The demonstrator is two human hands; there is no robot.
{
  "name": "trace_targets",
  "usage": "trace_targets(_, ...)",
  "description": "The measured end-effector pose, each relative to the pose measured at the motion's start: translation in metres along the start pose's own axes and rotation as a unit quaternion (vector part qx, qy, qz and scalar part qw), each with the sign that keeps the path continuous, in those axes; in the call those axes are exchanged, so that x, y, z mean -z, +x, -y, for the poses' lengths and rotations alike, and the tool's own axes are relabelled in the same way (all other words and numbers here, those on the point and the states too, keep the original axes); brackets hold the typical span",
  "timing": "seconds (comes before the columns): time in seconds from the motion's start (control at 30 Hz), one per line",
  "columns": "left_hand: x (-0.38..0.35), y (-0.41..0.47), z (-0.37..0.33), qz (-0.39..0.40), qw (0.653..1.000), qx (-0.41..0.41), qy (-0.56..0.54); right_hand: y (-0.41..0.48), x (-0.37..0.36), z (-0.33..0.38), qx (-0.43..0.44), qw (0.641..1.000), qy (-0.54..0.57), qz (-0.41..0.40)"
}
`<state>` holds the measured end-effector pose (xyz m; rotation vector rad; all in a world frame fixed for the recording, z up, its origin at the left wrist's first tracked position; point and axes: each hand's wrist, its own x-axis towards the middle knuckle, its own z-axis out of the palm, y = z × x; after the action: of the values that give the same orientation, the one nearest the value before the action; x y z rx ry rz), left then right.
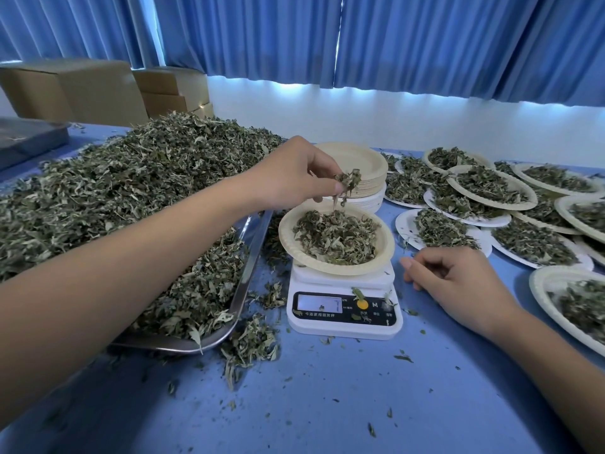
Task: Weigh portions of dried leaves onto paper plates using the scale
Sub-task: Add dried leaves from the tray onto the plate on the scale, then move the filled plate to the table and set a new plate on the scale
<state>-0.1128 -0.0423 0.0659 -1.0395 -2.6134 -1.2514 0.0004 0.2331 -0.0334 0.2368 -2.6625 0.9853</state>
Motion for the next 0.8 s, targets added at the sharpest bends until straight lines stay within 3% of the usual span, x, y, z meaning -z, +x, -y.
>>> trace_targets(0.47, 0.023, -0.016, 0.013, -0.042, 0.999, 0.023, 0.007, -0.001, 0.0, 0.0, 0.0, 1.0, 0.001, 0.003)
trace_targets(0.6, 0.051, -0.025, 0.031, -0.082, 0.975, 0.112, 0.172, -0.001, 0.0, 0.001, 0.0, 1.0, 0.002, 0.005)
trace_targets(0.73, 0.079, -0.041, 0.049, 0.043, 0.893, 0.275, 0.354, 0.001, 0.0, 0.003, -0.02, 1.0, 0.02, -0.001)
trace_targets(0.8, 0.08, -0.048, 0.054, 0.027, 0.891, 0.247, 0.381, 0.005, -0.002, 0.008, -0.043, 0.997, 0.057, -0.011)
